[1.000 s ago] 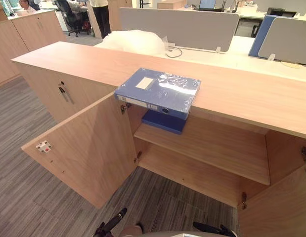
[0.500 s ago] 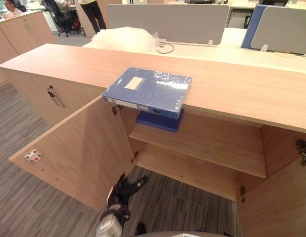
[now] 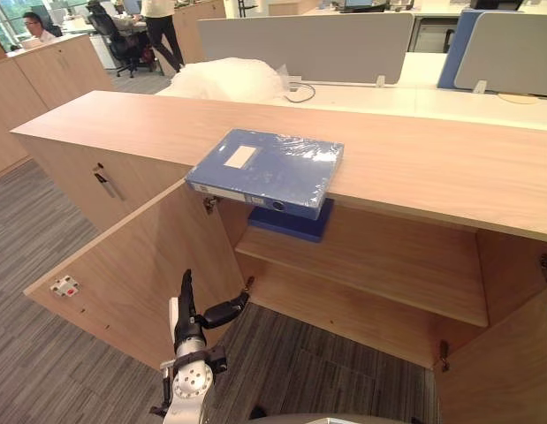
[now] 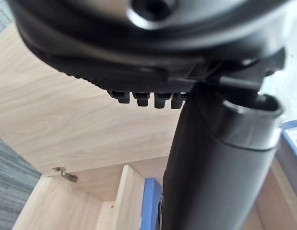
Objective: Walk over to the cabinet, pick up the folder, carry it to the office cabinet, place the folder inside the office cabinet, then close the office cabinet door
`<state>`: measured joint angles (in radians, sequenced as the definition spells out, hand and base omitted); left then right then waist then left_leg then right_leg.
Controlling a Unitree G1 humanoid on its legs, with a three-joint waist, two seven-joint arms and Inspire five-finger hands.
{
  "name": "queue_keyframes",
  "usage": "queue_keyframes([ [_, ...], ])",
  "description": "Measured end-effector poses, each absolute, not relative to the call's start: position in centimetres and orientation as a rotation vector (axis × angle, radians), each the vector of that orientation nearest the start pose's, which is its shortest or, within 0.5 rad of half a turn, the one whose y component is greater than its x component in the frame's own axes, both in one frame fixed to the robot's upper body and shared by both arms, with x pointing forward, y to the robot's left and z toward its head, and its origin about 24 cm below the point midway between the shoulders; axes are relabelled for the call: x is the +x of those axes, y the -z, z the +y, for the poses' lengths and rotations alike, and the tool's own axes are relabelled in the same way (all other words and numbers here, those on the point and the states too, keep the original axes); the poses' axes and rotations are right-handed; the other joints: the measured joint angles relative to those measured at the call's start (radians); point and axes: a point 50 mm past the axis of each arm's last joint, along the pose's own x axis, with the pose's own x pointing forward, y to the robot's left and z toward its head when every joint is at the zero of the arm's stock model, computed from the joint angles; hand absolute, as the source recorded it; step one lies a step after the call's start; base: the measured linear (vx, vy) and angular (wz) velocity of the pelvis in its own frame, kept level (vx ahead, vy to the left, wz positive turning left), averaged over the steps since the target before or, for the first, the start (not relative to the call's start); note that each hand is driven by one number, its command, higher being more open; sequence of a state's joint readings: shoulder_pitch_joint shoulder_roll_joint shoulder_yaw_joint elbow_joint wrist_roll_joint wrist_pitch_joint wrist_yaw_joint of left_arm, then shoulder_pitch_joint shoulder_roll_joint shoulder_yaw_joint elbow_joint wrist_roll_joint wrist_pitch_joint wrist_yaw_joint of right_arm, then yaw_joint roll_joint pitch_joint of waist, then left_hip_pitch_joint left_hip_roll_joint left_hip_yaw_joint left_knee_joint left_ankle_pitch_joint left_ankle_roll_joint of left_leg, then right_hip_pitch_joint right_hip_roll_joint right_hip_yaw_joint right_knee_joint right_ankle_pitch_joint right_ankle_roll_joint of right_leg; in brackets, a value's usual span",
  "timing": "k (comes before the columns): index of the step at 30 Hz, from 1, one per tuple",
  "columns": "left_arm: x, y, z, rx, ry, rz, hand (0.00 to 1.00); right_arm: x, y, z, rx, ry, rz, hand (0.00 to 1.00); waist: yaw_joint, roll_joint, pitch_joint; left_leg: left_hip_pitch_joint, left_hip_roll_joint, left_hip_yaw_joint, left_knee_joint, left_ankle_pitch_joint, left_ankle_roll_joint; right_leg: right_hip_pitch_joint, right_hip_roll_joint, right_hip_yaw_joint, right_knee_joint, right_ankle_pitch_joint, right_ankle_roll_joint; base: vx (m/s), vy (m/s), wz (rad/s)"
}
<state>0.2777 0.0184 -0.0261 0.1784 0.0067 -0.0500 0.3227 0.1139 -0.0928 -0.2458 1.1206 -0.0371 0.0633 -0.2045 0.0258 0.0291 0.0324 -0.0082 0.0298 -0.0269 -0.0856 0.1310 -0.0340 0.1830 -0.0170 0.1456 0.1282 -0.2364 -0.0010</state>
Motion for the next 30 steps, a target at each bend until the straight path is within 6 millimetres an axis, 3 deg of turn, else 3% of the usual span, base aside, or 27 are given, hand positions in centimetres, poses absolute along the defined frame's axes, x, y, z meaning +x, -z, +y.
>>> queue_keyframes([
  [3, 16.5, 5.6, 16.9, 0.020, -0.317, 0.437, 1.00, 5.5, 16.5, -22.7, -0.097, 0.459, 1.265, 1.00, 0.012, 0.014, 0.004, -0.029, 0.005, 0.046, 0.069, -0.040, 0.006, -0.059, -0.002, 0.026, 0.086, -0.006, 0.014, -0.07, 0.003, -0.39],
  [4, 16.4, 5.7, 16.6, -0.001, -0.304, 0.447, 1.00, 5.6, 16.5, -22.8, -0.093, 0.459, 1.261, 1.00, 0.016, 0.016, 0.006, -0.038, 0.005, 0.058, 0.096, -0.058, 0.010, -0.077, -0.004, 0.028, 0.123, -0.014, 0.028, -0.07, 0.048, -0.65],
  [5, 16.2, 6.0, 16.2, -0.031, -0.284, 0.464, 1.00, 5.9, 16.3, -22.9, -0.090, 0.456, 1.251, 1.00, 0.018, 0.020, 0.016, -0.044, 0.004, 0.087, 0.145, -0.091, 0.019, -0.132, -0.007, 0.026, 0.245, -0.036, 0.063, -0.07, 0.077, -0.70],
  [6, 15.9, 6.2, 15.8, -0.078, -0.258, 0.483, 1.00, 6.1, 16.3, -22.9, -0.086, 0.446, 1.243, 1.00, 0.022, 0.014, 0.025, -0.025, -0.001, 0.118, 0.161, -0.123, 0.017, -0.204, -0.020, 0.006, 0.421, -0.050, 0.082, -0.06, 0.080, -0.60],
  [9, 15.4, 6.6, 15.3, -0.119, -0.213, 0.506, 1.00, 5.6, 16.4, -22.4, -0.068, 0.432, 1.251, 1.00, 0.006, -0.004, 0.027, 0.001, -0.021, 0.125, 0.153, -0.130, 0.027, -0.254, -0.065, -0.075, 0.544, -0.065, 0.082, -0.03, 0.060, -0.19],
  [12, 15.7, 6.7, 15.6, -0.125, -0.203, 0.507, 1.00, 6.3, 16.4, -21.7, -0.094, 0.372, 1.234, 1.00, 0.001, -0.022, 0.039, -0.031, -0.001, 0.114, 0.173, -0.129, 0.031, -0.263, -0.045, -0.107, 0.422, -0.117, 0.060, -0.03, -0.045, 0.02],
  [13, 15.7, 6.9, 15.7, -0.127, -0.198, 0.515, 1.00, 6.5, 16.4, -21.4, -0.103, 0.353, 1.228, 1.00, -0.008, -0.033, 0.040, -0.061, 0.001, 0.099, 0.202, -0.131, 0.021, -0.258, -0.035, -0.103, 0.320, -0.117, 0.050, -0.07, -0.154, 0.34],
  [14, 15.8, 7.2, 15.6, -0.126, -0.186, 0.528, 1.00, 6.6, 16.4, -21.4, -0.106, 0.349, 1.226, 1.00, -0.016, -0.040, 0.043, -0.067, 0.000, 0.084, 0.218, -0.133, 0.010, -0.245, -0.034, -0.127, 0.299, -0.075, 0.016, -0.03, -0.180, 0.51],
  [15, 15.4, 7.6, 15.2, -0.139, -0.170, 0.562, 1.00, 6.5, 16.4, -21.6, -0.109, 0.356, 1.226, 1.00, -0.027, -0.033, 0.043, -0.066, 0.007, 0.059, 0.221, -0.128, 0.000, -0.225, -0.027, -0.160, 0.269, -0.059, 0.003, 0.03, -0.197, 0.55],
  [19, 15.4, 7.7, 14.5, -0.149, -0.124, 0.575, 1.00, 6.3, 16.4, -21.6, -0.114, 0.351, 1.240, 1.00, -0.027, -0.031, 0.042, -0.064, 0.031, 0.017, 0.229, -0.137, -0.015, -0.162, -0.006, -0.218, 0.201, -0.049, -0.014, 0.06, -0.118, 0.37],
  [22, 15.4, 7.7, 14.5, -0.161, -0.123, 0.577, 1.00, 6.2, 16.5, -21.4, -0.122, 0.337, 1.245, 1.00, -0.022, -0.032, 0.033, -0.069, 0.038, 0.007, 0.272, -0.177, -0.025, -0.115, 0.004, -0.229, 0.148, -0.046, -0.015, 0.17, -0.065, 0.13],
  [24, 15.4, 7.7, 14.4, -0.167, -0.120, 0.575, 1.00, 6.3, 16.5, -21.4, -0.121, 0.337, 1.247, 1.00, -0.017, -0.028, 0.034, -0.131, 0.050, 0.007, 0.456, -0.246, -0.017, -0.065, 0.017, -0.234, 0.111, -0.046, -0.015, 0.15, 0.009, 0.05],
  [27, 15.4, 7.5, 14.4, -0.176, -0.119, 0.571, 1.00, 6.2, 16.5, -21.4, -0.127, 0.332, 1.249, 1.00, -0.002, -0.026, 0.035, -0.245, 0.080, 0.044, 0.738, -0.254, -0.011, -0.003, 0.029, -0.234, 0.078, -0.043, -0.018, 0.15, 0.021, -0.04],
  [29, 15.2, 7.4, 14.6, -0.174, -0.121, 0.569, 1.00, 6.2, 16.5, -21.3, -0.138, 0.319, 1.253, 1.00, 0.003, -0.033, 0.036, -0.259, 0.097, 0.073, 0.812, -0.256, -0.006, 0.041, 0.030, -0.231, 0.044, -0.040, -0.024, 0.17, 0.040, -0.09],
  [30, 15.1, 7.5, 14.5, -0.177, -0.122, 0.577, 1.00, 6.4, 16.4, -21.4, -0.140, 0.320, 1.248, 1.00, 0.019, -0.025, 0.031, -0.255, 0.110, 0.100, 0.812, -0.290, -0.001, 0.045, 0.030, -0.222, 0.041, -0.039, -0.024, 0.17, 0.047, -0.12],
])
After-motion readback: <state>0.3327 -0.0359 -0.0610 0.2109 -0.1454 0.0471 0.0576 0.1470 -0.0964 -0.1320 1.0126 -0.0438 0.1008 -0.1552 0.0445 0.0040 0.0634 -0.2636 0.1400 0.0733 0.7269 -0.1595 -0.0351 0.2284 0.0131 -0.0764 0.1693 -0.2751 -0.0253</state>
